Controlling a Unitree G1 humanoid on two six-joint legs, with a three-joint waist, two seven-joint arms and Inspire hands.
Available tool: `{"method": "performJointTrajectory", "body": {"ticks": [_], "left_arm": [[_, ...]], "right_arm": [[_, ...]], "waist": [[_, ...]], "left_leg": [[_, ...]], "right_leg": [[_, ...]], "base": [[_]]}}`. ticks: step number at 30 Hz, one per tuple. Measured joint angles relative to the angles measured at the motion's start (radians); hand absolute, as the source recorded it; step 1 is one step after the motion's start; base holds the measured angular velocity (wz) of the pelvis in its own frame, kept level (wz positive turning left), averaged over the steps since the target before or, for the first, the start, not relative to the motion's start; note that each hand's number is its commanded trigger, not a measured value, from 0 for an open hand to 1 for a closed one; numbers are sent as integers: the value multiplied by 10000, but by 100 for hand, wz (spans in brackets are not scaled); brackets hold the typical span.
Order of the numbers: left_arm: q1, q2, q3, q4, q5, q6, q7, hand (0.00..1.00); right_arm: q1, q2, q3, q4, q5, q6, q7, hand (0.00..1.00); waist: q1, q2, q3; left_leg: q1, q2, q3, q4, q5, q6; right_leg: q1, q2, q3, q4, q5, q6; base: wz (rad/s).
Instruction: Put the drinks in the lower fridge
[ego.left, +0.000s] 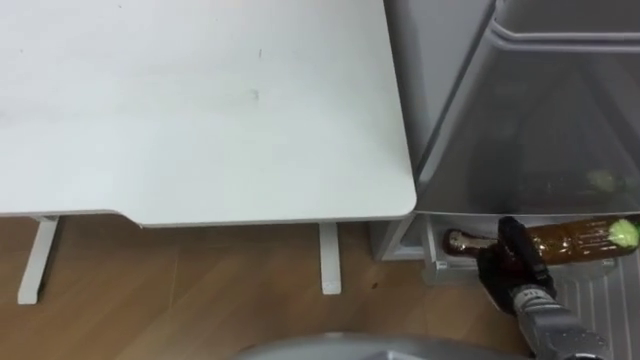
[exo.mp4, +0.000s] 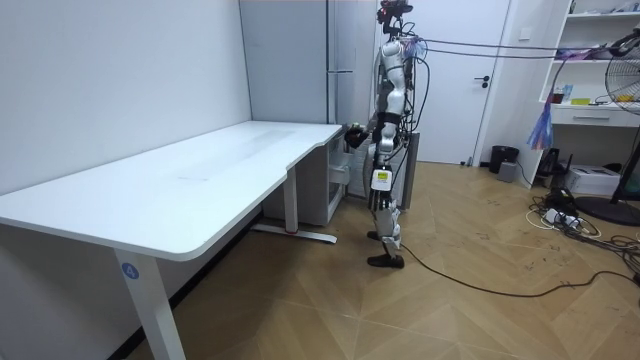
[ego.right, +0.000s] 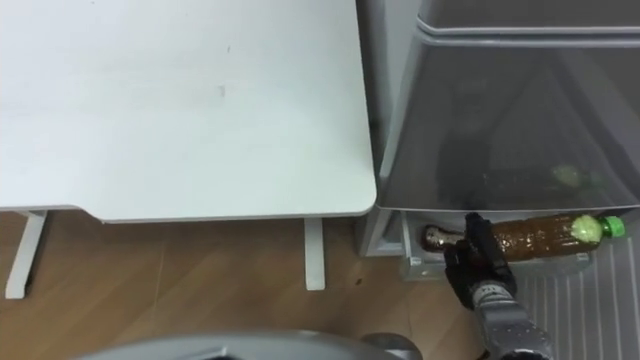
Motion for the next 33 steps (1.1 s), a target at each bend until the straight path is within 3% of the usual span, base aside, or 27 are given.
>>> {"method": "performJointTrajectory", "body": {"ticks": [3, 9, 17, 26, 28, 33], "left_arm": [[76, 4, -5, -43, 86, 129, -191, 0], [90, 27, -18, -530, 283, 336, -369, 0], [-220, 141, -197, -581, 283, 347, -397, 0], [-969, 370, -811, -60, 343, 425, -661, 0], [-1082, 406, -815, 84, 331, 417, -659, 0], [-1497, 442, -1087, 323, 330, 459, -661, 0]], "right_arm": [[-297, -134, 6, 278, 138, 14, -1, 100], [-538, -215, 12, 282, 662, 50, -222, 100], [-1205, -257, 23, 650, 843, 59, -410, 100], [-2984, -510, 28, 2235, 870, 9, -410, 100], [-3275, -629, 29, 2377, 918, 13, -409, 100], [-3944, -1002, 216, 2880, 886, 15, -323, 100]], "waist": [[-16, 75, -3], [17, 23, 20], [17, 3, 29], [89, 124, 110], [197, 243, 156], [634, 309, 194]], "left_leg": [[-243, -33, 6, 43, 20, 30], [-684, -94, 12, 168, 93, 91], [-1377, -129, 14, 508, 126, 136], [-2836, -204, 25, 1299, 189, 186], [-3115, -235, 19, 1469, 193, 195], [-3980, -324, 25, 1845, 248, 243]], "right_leg": [[-319, -64, -97, 190, -38, 8], [-853, -203, -201, 504, -47, 10], [-1602, -319, -200, 986, -83, -21], [-3099, -537, -189, 1790, -106, -95], [-3398, -613, -224, 2029, -142, -127], [-4405, -794, -153, 2678, -232, -206]], "base": [[5], [2], [-1], [3], [0], [0]]}}
